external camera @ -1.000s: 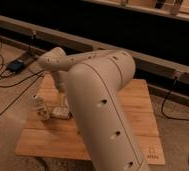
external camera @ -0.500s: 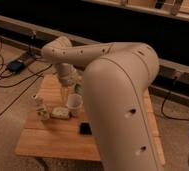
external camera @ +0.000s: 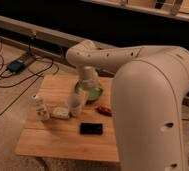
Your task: Place the pepper in the ceramic bowl
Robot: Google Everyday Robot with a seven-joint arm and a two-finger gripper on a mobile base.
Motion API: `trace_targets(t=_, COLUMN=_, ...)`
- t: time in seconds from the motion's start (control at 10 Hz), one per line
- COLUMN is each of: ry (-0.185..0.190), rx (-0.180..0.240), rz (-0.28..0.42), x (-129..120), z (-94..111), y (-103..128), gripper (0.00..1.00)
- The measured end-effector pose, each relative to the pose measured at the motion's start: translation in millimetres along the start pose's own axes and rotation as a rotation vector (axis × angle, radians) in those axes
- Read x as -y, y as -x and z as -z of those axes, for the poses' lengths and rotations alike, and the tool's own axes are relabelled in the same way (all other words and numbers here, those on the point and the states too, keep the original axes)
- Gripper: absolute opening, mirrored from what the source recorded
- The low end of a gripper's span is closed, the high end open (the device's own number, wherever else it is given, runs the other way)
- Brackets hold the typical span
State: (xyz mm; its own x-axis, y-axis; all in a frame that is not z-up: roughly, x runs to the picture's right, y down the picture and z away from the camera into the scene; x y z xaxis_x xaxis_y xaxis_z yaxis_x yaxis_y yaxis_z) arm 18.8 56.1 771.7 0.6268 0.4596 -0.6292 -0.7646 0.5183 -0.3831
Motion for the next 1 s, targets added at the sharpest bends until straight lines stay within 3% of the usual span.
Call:
trace_targets(t=0.4, ry=0.065, rx=0.014, rz=-0.050, x=26.6, z=-49.9, y=-15.3, gripper=0.80)
trace_targets(t=0.8, ry=0.133, rx=0.029, rz=-0.060, x=36.3, z=-107.9, y=-14.2, gripper=0.80)
trace_targets(t=1.0, ry=0.147, rx=0.023, rz=-0.042, x=32.4, z=-130.0, y=-8.2, gripper=0.80)
